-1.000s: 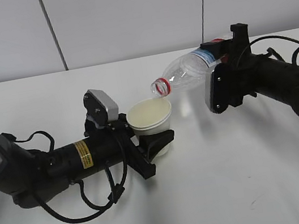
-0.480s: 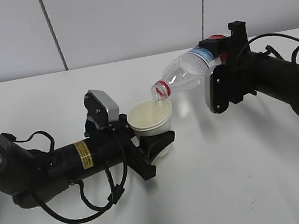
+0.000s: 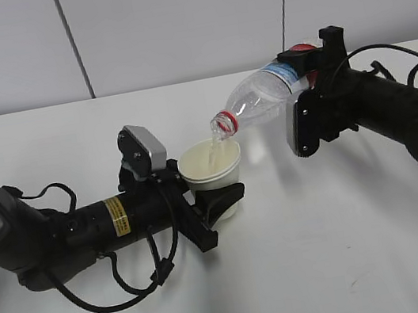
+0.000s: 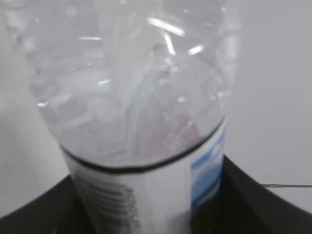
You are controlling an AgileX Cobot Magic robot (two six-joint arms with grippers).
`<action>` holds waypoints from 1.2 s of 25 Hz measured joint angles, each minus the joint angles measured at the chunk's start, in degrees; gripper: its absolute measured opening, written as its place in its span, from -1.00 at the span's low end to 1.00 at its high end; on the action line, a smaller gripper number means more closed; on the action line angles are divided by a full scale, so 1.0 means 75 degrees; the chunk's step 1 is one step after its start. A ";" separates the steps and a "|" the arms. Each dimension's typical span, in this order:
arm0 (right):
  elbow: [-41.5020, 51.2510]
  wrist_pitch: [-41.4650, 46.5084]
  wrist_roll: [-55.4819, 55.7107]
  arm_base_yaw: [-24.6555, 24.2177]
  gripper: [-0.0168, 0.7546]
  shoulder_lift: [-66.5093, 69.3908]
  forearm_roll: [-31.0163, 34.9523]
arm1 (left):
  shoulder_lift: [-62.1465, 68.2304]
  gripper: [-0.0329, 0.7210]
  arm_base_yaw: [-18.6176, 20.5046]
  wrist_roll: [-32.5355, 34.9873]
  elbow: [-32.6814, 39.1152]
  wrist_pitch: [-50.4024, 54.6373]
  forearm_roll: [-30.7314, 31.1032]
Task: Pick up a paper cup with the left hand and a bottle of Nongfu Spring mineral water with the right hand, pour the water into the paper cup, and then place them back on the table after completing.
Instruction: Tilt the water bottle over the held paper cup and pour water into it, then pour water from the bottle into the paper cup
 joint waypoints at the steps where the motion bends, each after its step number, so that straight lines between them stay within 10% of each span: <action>1: 0.0000 0.0000 -0.0026 0.0000 0.13 0.0000 0.0000 | 0.0000 0.12 0.0000 0.0000 0.0000 0.0000 0.0000; 30: -0.0012 -0.0093 -0.0190 0.0000 0.13 0.0000 -0.0013 | 0.0000 0.12 0.0000 0.0000 0.0000 0.0021 0.0009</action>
